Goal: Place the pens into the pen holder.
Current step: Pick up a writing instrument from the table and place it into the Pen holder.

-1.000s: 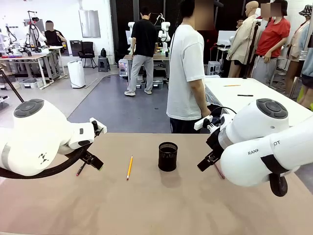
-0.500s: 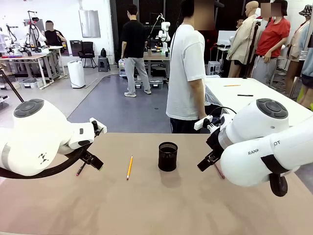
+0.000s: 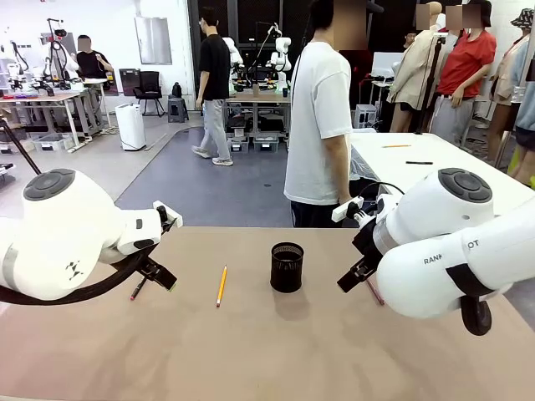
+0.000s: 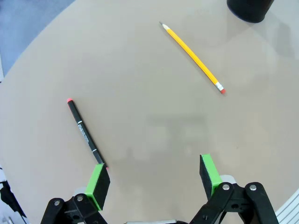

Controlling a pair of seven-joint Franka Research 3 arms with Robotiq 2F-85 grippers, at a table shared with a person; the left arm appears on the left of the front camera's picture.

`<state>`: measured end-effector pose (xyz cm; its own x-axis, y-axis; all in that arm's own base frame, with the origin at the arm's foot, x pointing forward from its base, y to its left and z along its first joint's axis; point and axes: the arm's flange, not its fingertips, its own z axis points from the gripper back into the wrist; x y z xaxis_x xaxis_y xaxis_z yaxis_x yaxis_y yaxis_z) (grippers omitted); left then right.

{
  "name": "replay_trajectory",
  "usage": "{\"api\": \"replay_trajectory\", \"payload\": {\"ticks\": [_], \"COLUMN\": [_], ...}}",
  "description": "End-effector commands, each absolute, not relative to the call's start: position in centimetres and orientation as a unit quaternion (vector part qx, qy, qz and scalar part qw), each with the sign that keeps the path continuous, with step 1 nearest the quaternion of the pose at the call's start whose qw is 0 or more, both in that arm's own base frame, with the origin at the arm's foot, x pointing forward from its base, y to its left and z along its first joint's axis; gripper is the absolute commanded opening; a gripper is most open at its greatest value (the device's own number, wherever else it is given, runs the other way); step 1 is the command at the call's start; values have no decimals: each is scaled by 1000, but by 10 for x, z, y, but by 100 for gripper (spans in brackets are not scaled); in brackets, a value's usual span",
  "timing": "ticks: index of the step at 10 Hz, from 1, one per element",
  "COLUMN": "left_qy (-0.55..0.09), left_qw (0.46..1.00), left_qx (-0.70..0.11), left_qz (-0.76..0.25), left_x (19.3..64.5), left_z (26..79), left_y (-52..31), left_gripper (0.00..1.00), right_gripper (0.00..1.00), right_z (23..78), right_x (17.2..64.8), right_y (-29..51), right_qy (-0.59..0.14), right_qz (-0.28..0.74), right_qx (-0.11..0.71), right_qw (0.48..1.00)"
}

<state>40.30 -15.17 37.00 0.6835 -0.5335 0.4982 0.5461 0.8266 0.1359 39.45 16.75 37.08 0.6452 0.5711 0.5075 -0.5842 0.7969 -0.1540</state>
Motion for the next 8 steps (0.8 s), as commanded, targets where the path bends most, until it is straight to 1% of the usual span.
{"api": "replay_trajectory", "payload": {"ticks": [1,3,4,5,6,8], "left_qy": [-244,-215,-193,-185,-186,-208], "left_qw": [920,921,922,918,910,887], "left_qx": [-37,-72,-86,-109,-140,-153], "left_qz": [-303,-318,-326,-332,-342,-383], "left_x": [400,399,396,394,393,388], "left_z": [374,385,393,404,412,438], "left_y": [-154,-157,-156,-157,-157,-144], "left_gripper": [100,100,100,100,100,100], "right_gripper": [100,100,100,100,100,100], "right_z": [373,377,378,383,392,422], "right_x": [392,396,393,389,390,386], "right_y": [169,170,170,171,170,167], "right_qy": [-251,-232,-226,-220,-211,-215], "right_qz": [330,342,347,353,367,403], "right_qx": [31,67,79,95,111,148], "right_qw": [910,908,907,904,899,877]}}
